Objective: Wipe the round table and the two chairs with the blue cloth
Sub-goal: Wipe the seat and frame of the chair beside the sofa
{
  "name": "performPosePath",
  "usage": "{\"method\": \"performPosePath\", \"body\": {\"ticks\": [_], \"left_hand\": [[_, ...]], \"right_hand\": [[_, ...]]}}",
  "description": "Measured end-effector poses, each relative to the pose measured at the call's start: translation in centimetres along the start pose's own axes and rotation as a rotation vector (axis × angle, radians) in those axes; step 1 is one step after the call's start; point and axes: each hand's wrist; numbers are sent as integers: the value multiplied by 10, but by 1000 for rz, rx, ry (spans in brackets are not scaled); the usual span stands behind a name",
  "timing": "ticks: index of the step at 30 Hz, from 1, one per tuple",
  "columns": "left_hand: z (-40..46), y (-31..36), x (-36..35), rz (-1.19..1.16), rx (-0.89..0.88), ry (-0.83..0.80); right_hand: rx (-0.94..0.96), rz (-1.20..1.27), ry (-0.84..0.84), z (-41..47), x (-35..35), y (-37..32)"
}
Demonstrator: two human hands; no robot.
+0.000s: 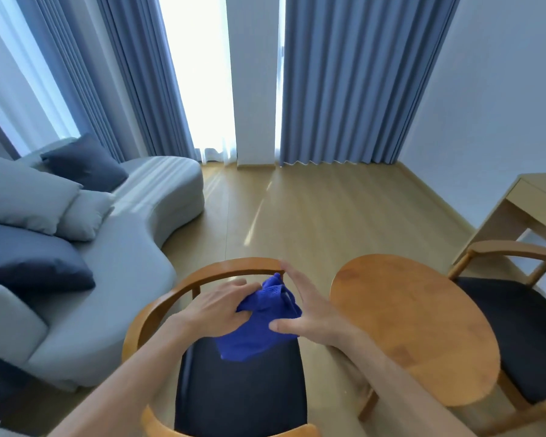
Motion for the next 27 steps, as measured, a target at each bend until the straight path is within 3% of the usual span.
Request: {"method": "performPosePath", "body": {"ticks": [3,5,9,13,17,21,27], "left_hand": [[-2,7,12,69,-46,-16],[-6,7,21,54,-58,12],[-24,-4,47,-143,86,107],[-52,-28,64,-162,182,122],[-68,-38,67,-464,221,317],[-67,-30,74,-675,188,535],[-54,-23,72,-520,246,629]], "right_hand": [[164,-208,62,6,-3,-26],[156,-221,98,10,-1,-39],[110,-82,161,15,1,-56],[121,133,112,14,5,-71],[123,214,148,16,10,-75],[64,63,294,22,13,-69],[59,-167,351,28,9,-63]]}}
Point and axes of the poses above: each hand's wrist, its own z-axis towards the middle knuckle, its own x-axis out of the back of the hand, y = z × x, and after that the axes turned 6 degrees about -x, right-handed
